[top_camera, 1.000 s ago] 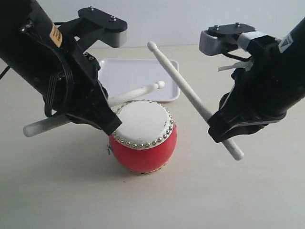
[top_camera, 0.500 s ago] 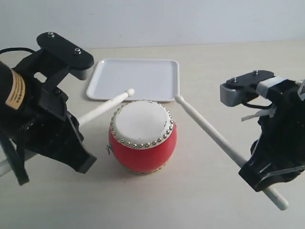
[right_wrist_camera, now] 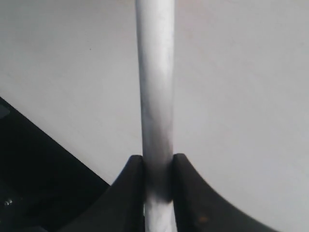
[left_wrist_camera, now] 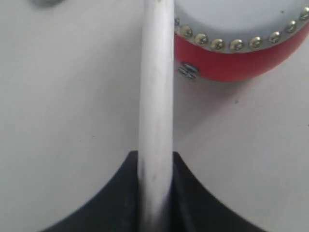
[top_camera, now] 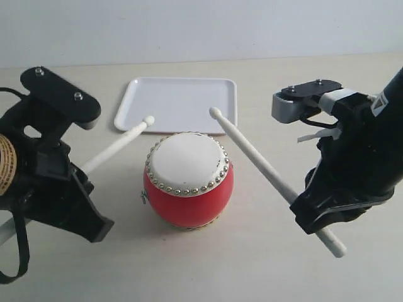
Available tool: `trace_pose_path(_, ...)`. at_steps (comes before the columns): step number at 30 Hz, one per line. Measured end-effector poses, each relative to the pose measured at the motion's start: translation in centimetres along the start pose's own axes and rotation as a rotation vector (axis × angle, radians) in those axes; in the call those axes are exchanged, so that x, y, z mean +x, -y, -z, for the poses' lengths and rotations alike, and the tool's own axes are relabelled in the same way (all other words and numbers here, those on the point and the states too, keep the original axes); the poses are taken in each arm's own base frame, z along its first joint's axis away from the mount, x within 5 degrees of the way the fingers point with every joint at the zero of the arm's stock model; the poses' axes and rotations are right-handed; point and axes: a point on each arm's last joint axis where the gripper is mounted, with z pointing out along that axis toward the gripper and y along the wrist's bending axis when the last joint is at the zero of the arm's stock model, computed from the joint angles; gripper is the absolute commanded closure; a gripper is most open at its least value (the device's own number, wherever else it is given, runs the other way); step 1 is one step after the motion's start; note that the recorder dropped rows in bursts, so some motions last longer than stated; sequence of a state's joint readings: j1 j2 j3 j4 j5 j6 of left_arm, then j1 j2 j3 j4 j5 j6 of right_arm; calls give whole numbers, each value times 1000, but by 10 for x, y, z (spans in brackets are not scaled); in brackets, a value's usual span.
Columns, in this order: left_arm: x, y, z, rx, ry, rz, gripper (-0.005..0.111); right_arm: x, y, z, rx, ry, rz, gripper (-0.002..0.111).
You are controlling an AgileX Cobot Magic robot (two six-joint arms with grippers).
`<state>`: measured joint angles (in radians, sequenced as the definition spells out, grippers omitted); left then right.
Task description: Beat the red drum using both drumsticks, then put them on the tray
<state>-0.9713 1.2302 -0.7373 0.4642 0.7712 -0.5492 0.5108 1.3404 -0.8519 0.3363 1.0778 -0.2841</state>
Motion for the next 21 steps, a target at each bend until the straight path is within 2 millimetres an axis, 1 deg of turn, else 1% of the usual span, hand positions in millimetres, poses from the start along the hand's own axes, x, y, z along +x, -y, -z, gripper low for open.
trace_pose_path(2, -7, -1, 8, 7, 46, 11, 107, -6, 1, 0, -2, -22, 10, 108)
trace_pose_path(3, -10, 0, 8, 22, 71, 15, 107, -13, -1, 8, 1, 8, 22, 108)
trace_pose_path(5, -4, 7, -6, 59, 48, 16, 107, -23, -7, 20, -30, 68, 22, 108)
trace_pose_path(7, 6, 15, -28, 72, -25, 7, 107, -24, -13, 22, -60, 85, 36, 108)
trace_pose_path(8, 10, 18, -40, 59, -83, -13, 107, -24, -15, 17, -60, 64, 49, 108)
trace_pose_path(9, 13, 20, -47, 47, -122, -32, 107, -25, -16, 10, -57, 49, 52, 108)
trace_pose_path(10, 14, 20, -52, 28, -169, -53, 107, -25, -16, -2, -51, 13, 52, 108)
trace_pose_path(11, 13, 19, -51, 13, -190, -60, 107, -26, -14, -11, -45, -17, 45, 108)
trace_pose_path(12, 9, 16, -45, -10, -208, -57, 107, -28, -10, -26, -35, -61, 18, 108)
trace_pose_path(15, -4, 9, -22, -24, -167, -28, 107, -28, 0, -51, -2, -149, -33, 108)
trace_pose_path(17, -13, 5, 0, 6, -89, -3, 107, -30, 6, -64, 23, -198, -61, 108)
trace_pose_path(19, -15, 3, 18, 58, -22, 18, 107, -30, 10, -73, 33, -228, -71, 108)
trace_pose_path(21, -13, 3, 28, 101, 3, 30, 107, -30, 9, -72, 26, -219, -68, 108)
